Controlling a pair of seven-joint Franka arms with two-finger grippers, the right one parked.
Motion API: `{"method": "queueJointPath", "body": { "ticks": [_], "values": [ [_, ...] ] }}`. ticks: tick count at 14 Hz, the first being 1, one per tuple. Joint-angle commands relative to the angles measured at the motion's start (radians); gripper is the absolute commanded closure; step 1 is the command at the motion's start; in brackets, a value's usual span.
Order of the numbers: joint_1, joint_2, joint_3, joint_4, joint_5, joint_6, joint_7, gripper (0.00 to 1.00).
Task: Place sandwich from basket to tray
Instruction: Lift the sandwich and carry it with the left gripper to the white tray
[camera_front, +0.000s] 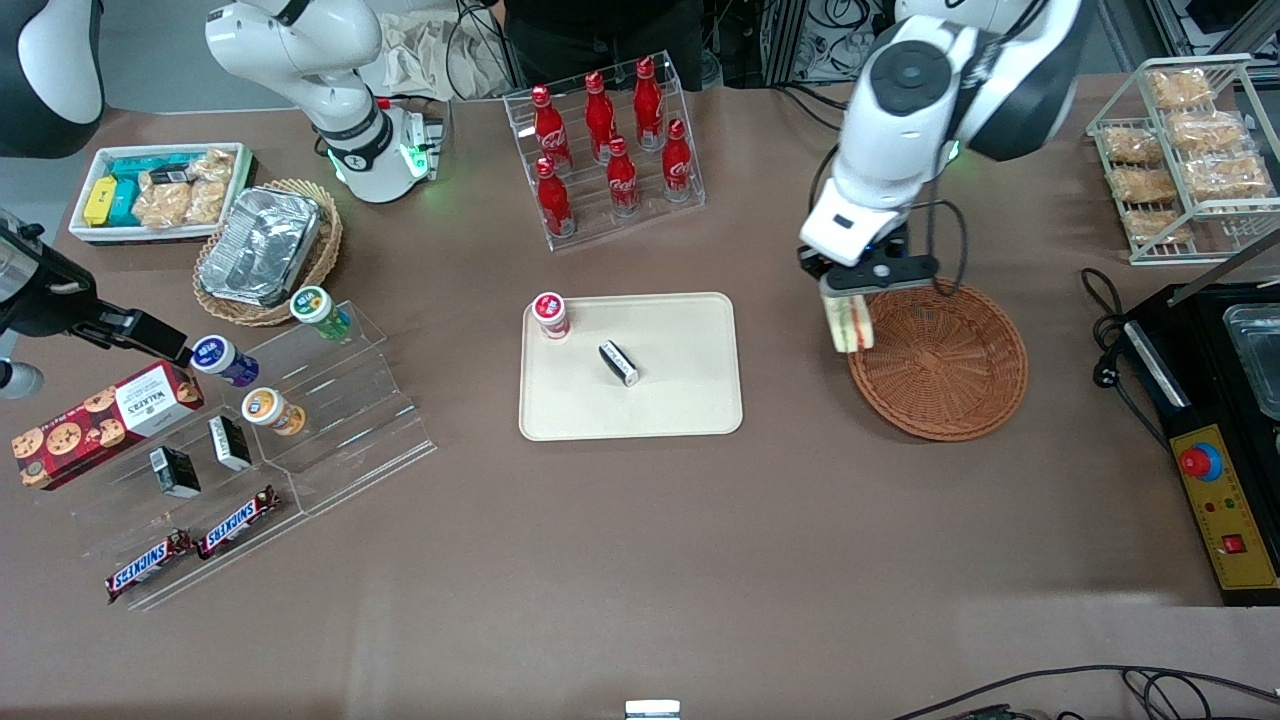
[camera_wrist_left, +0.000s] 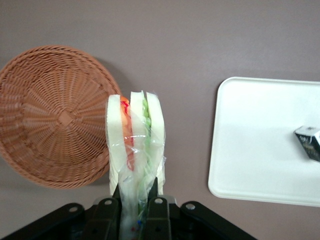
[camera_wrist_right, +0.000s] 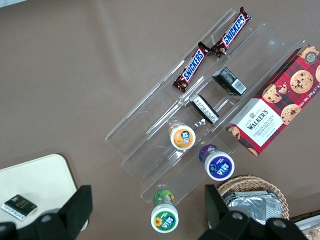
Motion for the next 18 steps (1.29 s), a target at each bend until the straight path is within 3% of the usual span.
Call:
{"method": "queueJointPath", "body": {
  "ticks": [1,4,8,11,16,18],
  "values": [
    [-0.066,0.038,0.006,-0.077,0.065,0.165,-0.091,1.0],
    [-0.112,0.125,0.006,-0.079,0.073,0.279,-0.125,1.0],
    [-0.164,0.24,0.006,-0.047,0.169,0.377,-0.171,1.0],
    [-0.199,0.36,0.006,0.033,0.174,0.411,-0.191,1.0],
    [-0.227,0.478,0.012,0.047,0.171,0.555,-0.199,1.0],
    [-0.264,0.515,0.052,0.062,0.171,0.583,-0.2,1.0]
  ]
}}
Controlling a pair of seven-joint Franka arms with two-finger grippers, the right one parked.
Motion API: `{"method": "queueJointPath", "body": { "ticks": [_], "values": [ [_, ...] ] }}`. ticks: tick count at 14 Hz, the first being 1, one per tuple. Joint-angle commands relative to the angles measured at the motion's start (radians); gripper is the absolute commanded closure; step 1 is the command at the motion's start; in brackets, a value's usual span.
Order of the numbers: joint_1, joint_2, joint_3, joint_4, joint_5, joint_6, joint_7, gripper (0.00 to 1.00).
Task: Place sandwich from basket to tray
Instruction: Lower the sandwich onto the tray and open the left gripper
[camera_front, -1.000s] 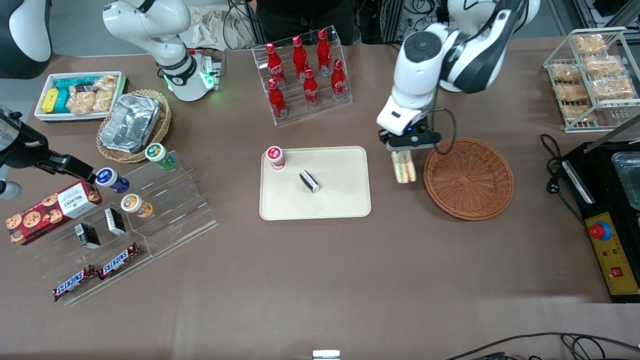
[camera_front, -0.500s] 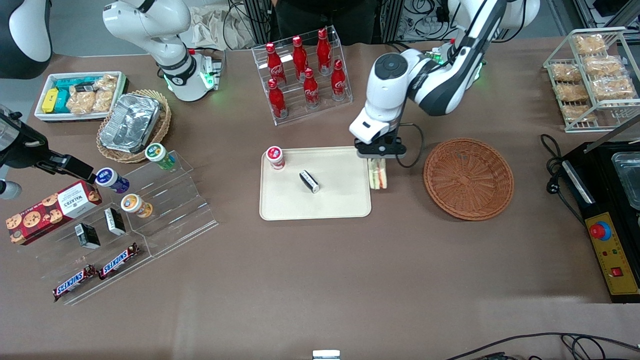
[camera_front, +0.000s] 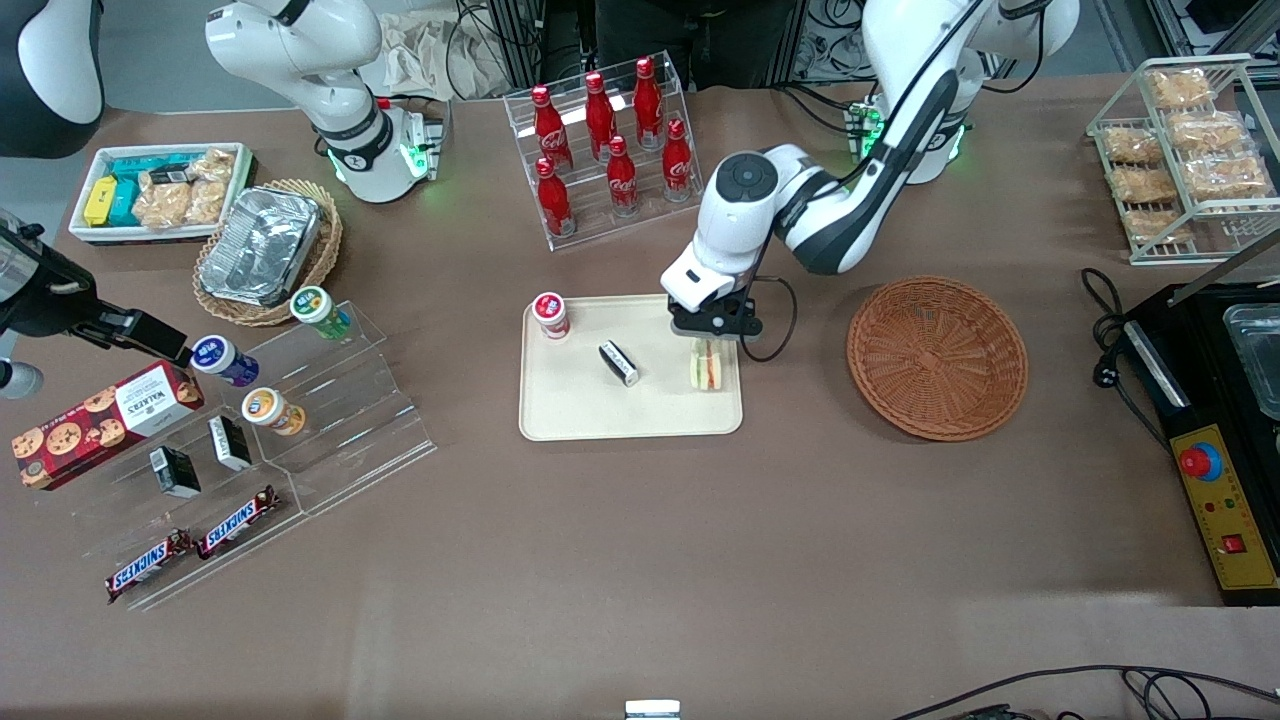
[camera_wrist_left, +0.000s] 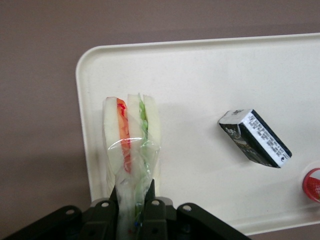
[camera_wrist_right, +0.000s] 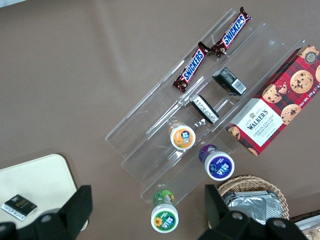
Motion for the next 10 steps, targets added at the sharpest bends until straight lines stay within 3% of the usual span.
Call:
{"method": "queueJointPath", "body": {
  "ticks": [1,6,7,9,10],
  "values": [
    [-0.078,0.053,0.08,0.046,0.024,0.03,-0.03,1.0],
    [-0.097,0.051,0.112,0.038,0.028,0.033,-0.031,1.0],
    [-0.096,0.053,0.112,0.037,0.033,0.038,-0.028,0.94],
    [-0.094,0.056,0.119,0.035,0.065,0.041,-0.033,0.26],
    [-0.094,0.057,0.119,0.035,0.065,0.048,-0.034,0.11]
  ]
}}
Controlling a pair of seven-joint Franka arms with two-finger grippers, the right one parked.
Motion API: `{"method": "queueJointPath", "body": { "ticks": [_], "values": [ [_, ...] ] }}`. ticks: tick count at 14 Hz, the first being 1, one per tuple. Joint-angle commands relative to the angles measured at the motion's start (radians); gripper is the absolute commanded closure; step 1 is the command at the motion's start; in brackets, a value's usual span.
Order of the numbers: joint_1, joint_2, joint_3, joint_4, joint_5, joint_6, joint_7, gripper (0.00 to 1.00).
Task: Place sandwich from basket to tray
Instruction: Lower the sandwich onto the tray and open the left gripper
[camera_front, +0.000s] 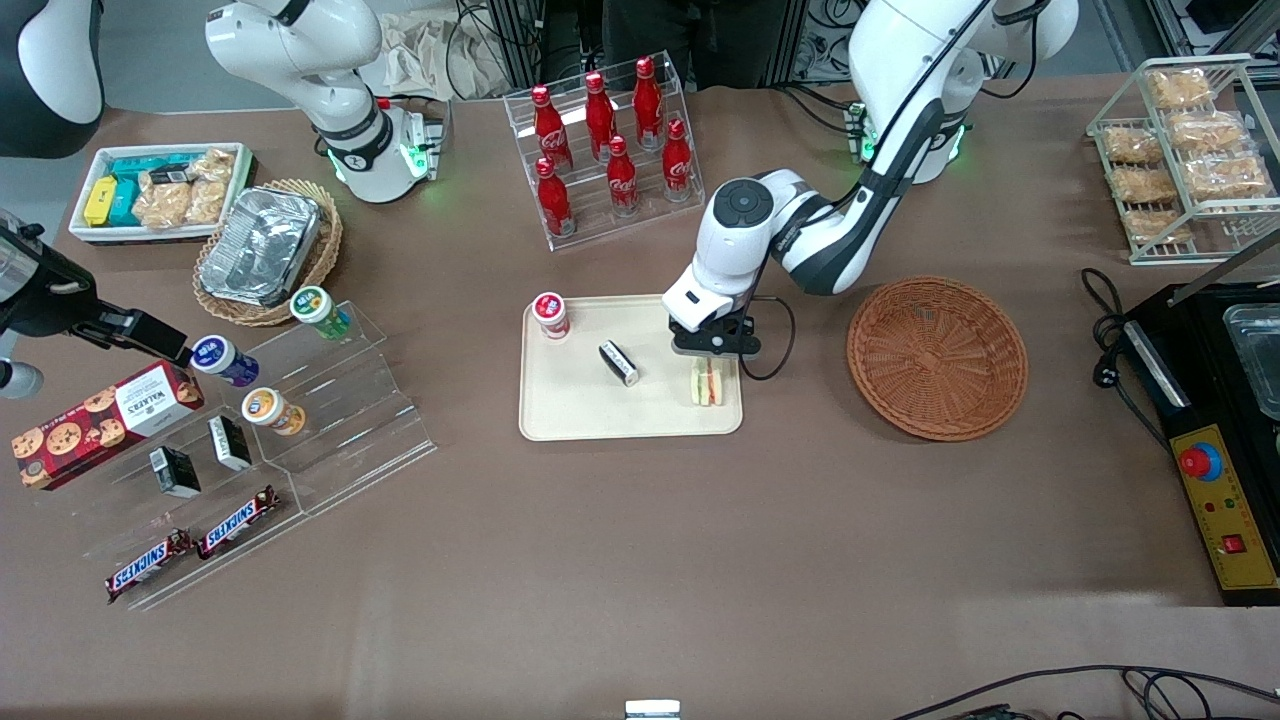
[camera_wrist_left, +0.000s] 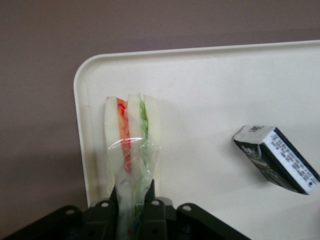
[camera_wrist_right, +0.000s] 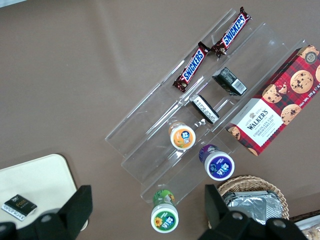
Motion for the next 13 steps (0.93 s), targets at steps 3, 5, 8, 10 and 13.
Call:
{"method": "queueJointPath", "body": {
  "ticks": [3,5,8,10,13],
  "values": [
    [-0.017,0.008,0.018,0.008,0.031,0.02,-0.039,0.0],
    [-0.014,-0.003,0.018,0.008,0.031,0.017,-0.074,0.0],
    [-0.008,-0.07,0.016,0.014,0.031,-0.018,-0.146,0.0],
    [-0.009,-0.151,0.019,0.017,0.032,-0.146,-0.14,0.0],
    [0.07,-0.259,0.012,0.052,0.017,-0.326,-0.032,0.0]
  ]
}}
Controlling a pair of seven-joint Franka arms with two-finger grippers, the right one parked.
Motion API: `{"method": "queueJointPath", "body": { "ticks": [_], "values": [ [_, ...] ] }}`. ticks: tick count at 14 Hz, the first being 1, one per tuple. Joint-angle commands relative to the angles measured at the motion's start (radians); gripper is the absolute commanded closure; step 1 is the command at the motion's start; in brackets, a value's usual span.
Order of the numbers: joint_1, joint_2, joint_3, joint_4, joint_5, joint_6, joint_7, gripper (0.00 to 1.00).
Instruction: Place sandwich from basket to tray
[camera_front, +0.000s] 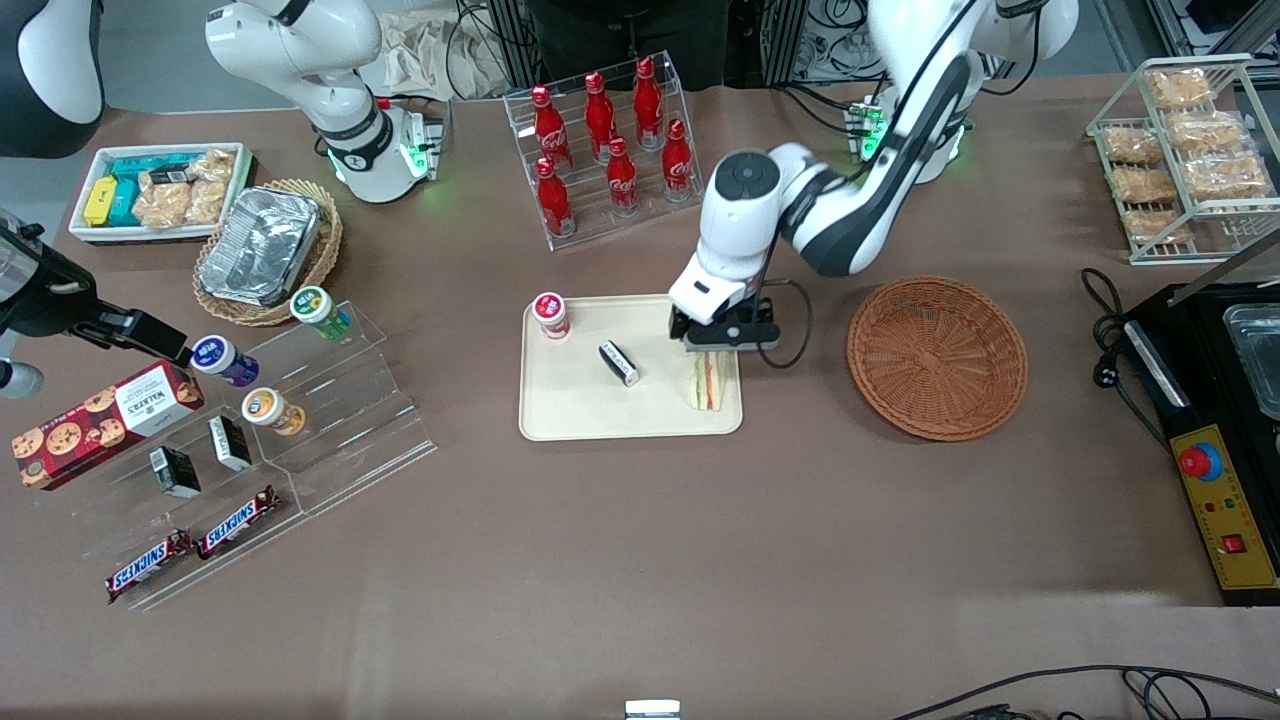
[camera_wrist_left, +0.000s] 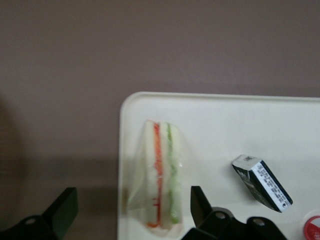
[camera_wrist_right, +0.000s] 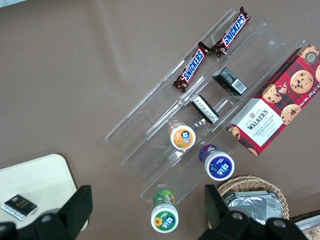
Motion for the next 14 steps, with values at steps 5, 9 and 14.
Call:
{"method": "queueJointPath", "body": {
  "ticks": [5,9,14],
  "values": [
    [0.241,-0.239,-0.007,0.07,-0.125,-0.384,0.472,0.0],
    [0.409,-0.359,-0.003,0.121,-0.195,-0.546,0.705,0.0],
    [0.487,-0.523,0.005,0.053,-0.185,-0.58,0.8,0.0]
  ]
}}
